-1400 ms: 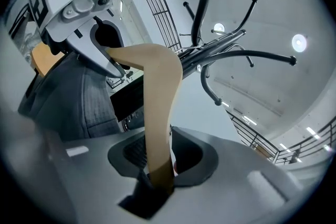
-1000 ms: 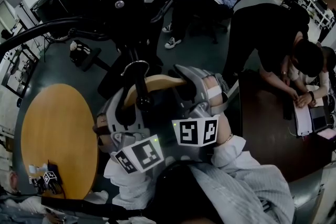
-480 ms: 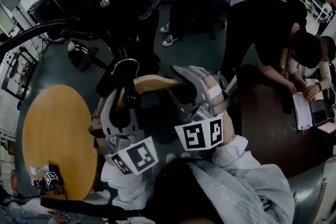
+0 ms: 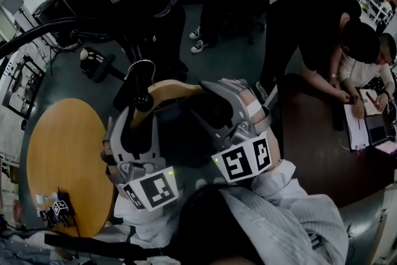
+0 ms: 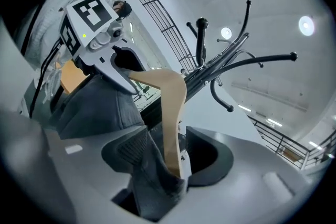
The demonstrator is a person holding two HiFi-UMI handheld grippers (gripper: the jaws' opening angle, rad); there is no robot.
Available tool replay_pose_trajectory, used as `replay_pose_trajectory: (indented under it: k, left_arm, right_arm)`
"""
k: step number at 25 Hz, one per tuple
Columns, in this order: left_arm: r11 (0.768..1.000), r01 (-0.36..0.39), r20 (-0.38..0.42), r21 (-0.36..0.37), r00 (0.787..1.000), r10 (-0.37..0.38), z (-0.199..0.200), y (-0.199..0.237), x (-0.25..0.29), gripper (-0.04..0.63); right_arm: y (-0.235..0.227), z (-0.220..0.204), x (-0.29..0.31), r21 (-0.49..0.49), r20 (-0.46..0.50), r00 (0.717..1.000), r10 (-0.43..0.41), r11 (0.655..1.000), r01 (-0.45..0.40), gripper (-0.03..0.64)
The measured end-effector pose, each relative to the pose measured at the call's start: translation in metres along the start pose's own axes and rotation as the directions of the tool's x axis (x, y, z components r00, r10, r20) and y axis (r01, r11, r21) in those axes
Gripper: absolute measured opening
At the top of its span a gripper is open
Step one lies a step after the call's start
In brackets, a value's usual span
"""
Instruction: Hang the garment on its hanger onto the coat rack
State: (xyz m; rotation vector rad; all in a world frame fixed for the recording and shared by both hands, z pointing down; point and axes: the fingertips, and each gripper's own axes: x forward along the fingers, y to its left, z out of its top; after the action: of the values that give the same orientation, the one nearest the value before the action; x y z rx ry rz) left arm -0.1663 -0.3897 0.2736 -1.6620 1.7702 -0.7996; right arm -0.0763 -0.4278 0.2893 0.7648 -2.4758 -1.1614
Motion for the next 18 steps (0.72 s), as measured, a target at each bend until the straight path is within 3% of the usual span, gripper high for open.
replay_pose_trajectory:
  k: [5,9,15,18]
  left_arm:
    - [0.999,-0.047,0.012,0.003,0.999,0.047,0.006,0.008,-0.019,0.188]
    - [0.998,-0.029,0.047,-0.049,0.998,0.031,0.021,-0.001,-0.029,0.187]
    - [0.985,-0.035,0.175,-0.169,0.982,0.065,0.06,-0.016,-0.03,0.187]
    - [0.959,0.065,0.289,-0.277,0.957,0.018,0.087,-0.034,-0.03,0.187]
  right_arm:
    - [-0.003,0.004,-0.015,0.063,0.023,1.0,-0.021,0.998,0.019,0.201]
    - [-0.009,0.003,-0.031,0.172,0.049,0.995,-0.083,0.982,0.073,0.201]
    - [-0.024,-0.011,-0.054,0.36,0.067,0.985,-0.161,0.924,0.126,0.199]
    - [-0.039,-0.014,-0.071,0.447,0.069,0.97,-0.234,0.876,0.179,0.195]
